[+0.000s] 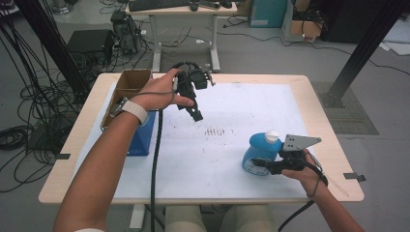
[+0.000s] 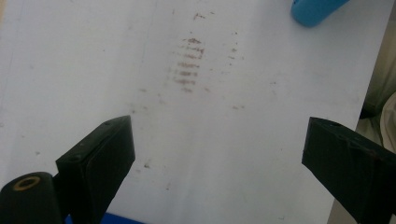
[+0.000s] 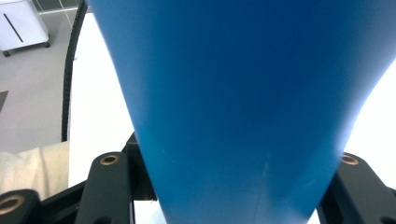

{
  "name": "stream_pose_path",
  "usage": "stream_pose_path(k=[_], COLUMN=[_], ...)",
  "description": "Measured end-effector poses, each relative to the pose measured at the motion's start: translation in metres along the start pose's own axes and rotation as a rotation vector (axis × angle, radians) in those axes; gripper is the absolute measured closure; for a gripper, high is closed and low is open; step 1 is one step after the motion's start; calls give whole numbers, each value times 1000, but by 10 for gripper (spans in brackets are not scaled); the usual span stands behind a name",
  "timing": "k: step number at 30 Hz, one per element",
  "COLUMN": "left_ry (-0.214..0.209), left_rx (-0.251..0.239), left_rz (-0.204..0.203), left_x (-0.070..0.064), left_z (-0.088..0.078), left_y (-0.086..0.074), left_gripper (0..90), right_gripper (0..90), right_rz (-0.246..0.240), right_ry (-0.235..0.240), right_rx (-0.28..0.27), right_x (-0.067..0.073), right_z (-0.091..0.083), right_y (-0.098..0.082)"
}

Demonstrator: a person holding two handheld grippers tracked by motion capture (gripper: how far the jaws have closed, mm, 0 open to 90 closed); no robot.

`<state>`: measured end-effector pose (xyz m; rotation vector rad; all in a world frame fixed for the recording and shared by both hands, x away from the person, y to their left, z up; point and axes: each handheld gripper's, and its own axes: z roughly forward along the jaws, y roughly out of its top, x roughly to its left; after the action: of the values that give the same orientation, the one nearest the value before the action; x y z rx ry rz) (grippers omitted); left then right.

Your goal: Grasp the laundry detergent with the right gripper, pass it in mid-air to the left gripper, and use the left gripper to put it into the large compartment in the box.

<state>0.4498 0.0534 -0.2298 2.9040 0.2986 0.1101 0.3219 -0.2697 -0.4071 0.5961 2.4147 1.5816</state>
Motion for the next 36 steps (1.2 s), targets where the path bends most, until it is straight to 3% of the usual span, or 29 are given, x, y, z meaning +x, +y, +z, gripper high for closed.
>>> stream_pose_path(k=[7,10,14,36], left_ry=[-3,-5,-1,-1], left_rx=[0,-2,-2,-1], left_rz=[-4,-4,-1,0], left_x=[0,0,0,-1], left_z=[0,1,1,1], left_y=[-1,-1,-1,0], left_gripper=[97,97,97,97], right_gripper=[427,427,427,427], right_rz=[-2,10,6,6], right_ry=[1,8,7,13], right_rx=[3,-23,-2,-14], right_x=[0,0,0,0], right_z=[0,1,0,1], right_y=[0,-1,0,-1])
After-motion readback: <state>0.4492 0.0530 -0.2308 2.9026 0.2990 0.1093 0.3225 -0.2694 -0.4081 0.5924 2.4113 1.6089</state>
